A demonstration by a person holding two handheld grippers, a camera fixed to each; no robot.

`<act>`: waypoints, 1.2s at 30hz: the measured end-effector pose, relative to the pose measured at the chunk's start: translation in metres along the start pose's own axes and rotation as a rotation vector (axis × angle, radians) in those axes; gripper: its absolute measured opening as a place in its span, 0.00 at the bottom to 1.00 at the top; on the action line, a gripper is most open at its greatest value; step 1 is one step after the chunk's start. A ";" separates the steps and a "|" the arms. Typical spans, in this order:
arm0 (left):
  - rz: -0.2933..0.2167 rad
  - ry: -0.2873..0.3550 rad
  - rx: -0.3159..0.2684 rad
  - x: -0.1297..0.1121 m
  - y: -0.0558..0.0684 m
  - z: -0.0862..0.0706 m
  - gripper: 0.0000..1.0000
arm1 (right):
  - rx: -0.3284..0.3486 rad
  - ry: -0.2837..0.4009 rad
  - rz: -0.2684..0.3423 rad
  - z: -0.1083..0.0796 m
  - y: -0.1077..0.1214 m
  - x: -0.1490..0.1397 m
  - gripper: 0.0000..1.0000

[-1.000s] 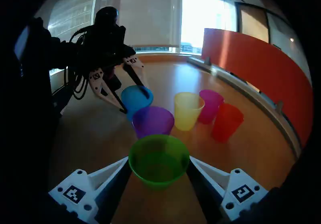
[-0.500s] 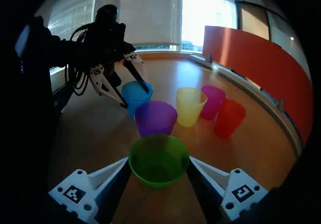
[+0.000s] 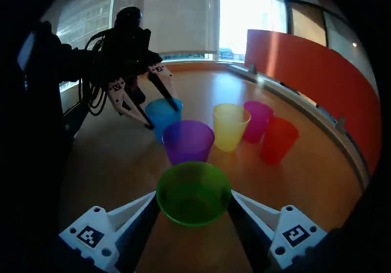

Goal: Pour water

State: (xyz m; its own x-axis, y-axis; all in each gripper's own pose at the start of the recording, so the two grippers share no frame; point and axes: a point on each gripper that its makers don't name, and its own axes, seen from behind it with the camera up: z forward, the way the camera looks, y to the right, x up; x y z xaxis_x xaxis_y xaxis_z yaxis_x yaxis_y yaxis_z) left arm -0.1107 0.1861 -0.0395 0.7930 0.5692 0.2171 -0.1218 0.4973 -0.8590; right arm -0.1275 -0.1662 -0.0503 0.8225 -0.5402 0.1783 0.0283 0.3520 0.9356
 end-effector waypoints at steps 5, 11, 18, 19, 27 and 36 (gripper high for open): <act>0.003 -0.026 0.000 -0.010 -0.001 0.003 0.86 | -0.003 -0.004 -0.003 0.001 0.000 0.000 0.92; 0.015 -0.035 0.007 -0.014 -0.001 0.006 0.86 | -0.011 -0.010 -0.009 0.001 0.001 0.000 0.94; 0.008 -0.043 0.008 -0.018 -0.002 0.003 0.86 | -0.019 -0.024 -0.001 -0.001 0.001 -0.007 0.95; 0.009 -0.044 0.008 -0.019 -0.002 0.003 0.86 | -0.021 -0.028 0.001 -0.002 0.001 -0.008 0.95; 0.010 -0.062 0.014 -0.028 -0.001 -0.001 0.86 | -0.034 -0.034 0.022 -0.010 0.001 -0.018 0.96; -0.005 -0.079 0.039 -0.039 -0.002 -0.014 0.86 | -0.064 -0.039 0.042 -0.024 0.002 -0.029 0.96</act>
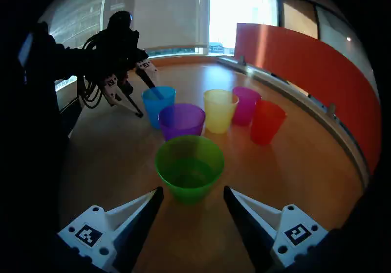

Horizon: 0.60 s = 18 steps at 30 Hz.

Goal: Pour water

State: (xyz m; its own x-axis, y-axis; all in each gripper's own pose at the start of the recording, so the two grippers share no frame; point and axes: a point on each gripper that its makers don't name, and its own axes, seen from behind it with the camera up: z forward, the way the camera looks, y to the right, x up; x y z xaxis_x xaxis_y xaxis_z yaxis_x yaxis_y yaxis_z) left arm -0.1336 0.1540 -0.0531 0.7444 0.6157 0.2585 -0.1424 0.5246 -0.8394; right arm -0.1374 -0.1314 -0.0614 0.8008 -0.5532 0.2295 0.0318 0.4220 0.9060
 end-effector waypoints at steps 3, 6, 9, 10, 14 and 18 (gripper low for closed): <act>0.002 -0.009 0.011 -0.006 0.000 -0.005 0.86 | -0.011 0.000 0.005 -0.006 0.000 -0.003 0.96; 0.004 -0.015 0.024 -0.011 0.000 -0.011 0.86 | -0.021 -0.002 0.007 -0.012 0.000 -0.007 0.96; 0.000 -0.020 0.038 -0.015 -0.001 -0.017 0.86 | -0.034 -0.006 0.008 -0.018 0.000 -0.011 0.96; -0.003 -0.022 0.042 -0.016 -0.002 -0.020 0.86 | -0.038 -0.007 0.009 -0.020 0.000 -0.012 0.95; -0.020 -0.025 0.060 -0.021 -0.004 -0.028 0.86 | -0.055 -0.007 0.013 -0.029 0.001 -0.016 0.96; -0.034 -0.023 0.080 -0.024 -0.008 -0.036 0.86 | -0.071 -0.006 0.016 -0.035 0.002 -0.018 0.96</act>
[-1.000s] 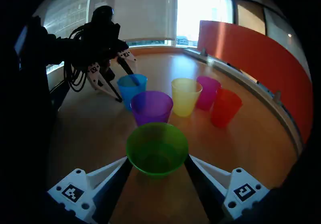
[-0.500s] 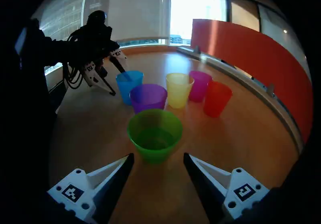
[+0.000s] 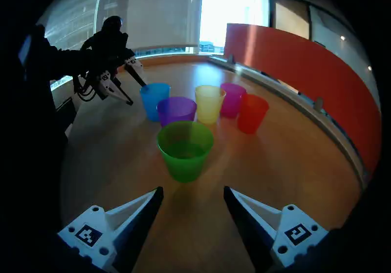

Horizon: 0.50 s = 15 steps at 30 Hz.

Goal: Pour water

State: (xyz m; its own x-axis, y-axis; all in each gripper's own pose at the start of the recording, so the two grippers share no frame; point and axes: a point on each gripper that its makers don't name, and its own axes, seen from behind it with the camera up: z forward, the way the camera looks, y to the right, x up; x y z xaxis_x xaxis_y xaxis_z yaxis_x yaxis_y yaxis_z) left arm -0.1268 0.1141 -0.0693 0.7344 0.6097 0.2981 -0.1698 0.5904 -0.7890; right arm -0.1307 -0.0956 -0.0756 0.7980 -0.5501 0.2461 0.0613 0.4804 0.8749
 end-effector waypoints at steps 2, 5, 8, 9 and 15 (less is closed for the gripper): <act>-0.003 0.002 0.007 0.000 -0.001 -0.003 0.86 | -0.006 0.002 -0.001 -0.002 0.000 0.000 0.96; -0.002 0.003 0.017 -0.001 -0.003 -0.007 0.85 | -0.019 0.003 0.003 -0.005 0.001 0.000 0.96; -0.004 0.008 0.033 -0.001 -0.006 -0.011 0.86 | -0.038 0.006 0.021 -0.007 0.005 -0.001 0.96; -0.008 0.010 0.040 -0.001 -0.008 -0.012 0.86 | -0.044 0.007 0.028 -0.007 0.006 -0.001 0.96; -0.040 0.029 0.107 -0.001 -0.022 -0.019 0.86 | -0.095 0.014 0.076 -0.011 0.013 -0.002 0.96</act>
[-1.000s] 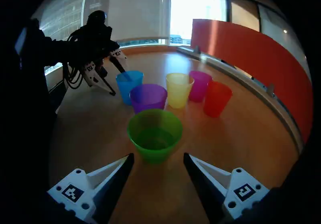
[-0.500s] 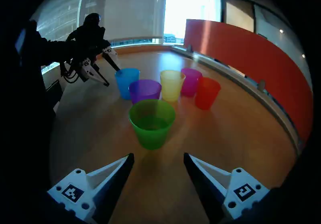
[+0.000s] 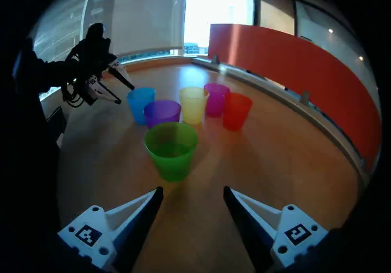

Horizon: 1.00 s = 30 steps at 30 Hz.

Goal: Pour water

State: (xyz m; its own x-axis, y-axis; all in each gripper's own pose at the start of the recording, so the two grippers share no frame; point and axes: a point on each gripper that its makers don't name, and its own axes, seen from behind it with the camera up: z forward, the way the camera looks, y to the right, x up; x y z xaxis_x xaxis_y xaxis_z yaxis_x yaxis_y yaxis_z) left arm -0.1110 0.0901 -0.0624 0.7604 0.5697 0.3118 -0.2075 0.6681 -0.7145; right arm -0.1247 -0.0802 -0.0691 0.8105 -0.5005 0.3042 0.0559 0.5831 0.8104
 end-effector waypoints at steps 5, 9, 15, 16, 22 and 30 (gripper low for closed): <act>-0.032 0.022 0.096 0.000 -0.022 -0.005 0.86 | -0.067 0.003 0.048 -0.003 0.010 -0.001 0.96; -0.070 0.044 0.147 -0.001 -0.031 -0.009 0.86 | -0.119 0.011 0.091 -0.008 0.018 0.000 0.96; -0.107 0.071 0.211 -0.002 -0.044 -0.015 0.86 | -0.209 0.025 0.155 -0.016 0.033 0.004 0.96; -0.114 0.079 0.222 -0.001 -0.047 -0.017 0.86 | -0.219 0.028 0.166 -0.017 0.035 0.006 0.96; -0.166 0.118 0.282 0.004 -0.061 -0.023 0.86 | -0.278 0.041 0.199 -0.026 0.043 0.011 0.96; -0.231 0.191 0.376 0.015 -0.083 -0.037 0.85 | -0.373 0.080 0.237 -0.034 0.053 0.026 0.96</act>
State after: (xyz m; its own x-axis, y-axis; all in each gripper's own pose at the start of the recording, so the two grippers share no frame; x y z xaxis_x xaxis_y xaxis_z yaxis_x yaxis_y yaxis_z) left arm -0.0597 0.0256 -0.0213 0.9050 0.3111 0.2903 -0.2011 0.9139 -0.3527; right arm -0.0808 -0.0406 -0.0347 0.8679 -0.2832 0.4081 0.0583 0.8739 0.4825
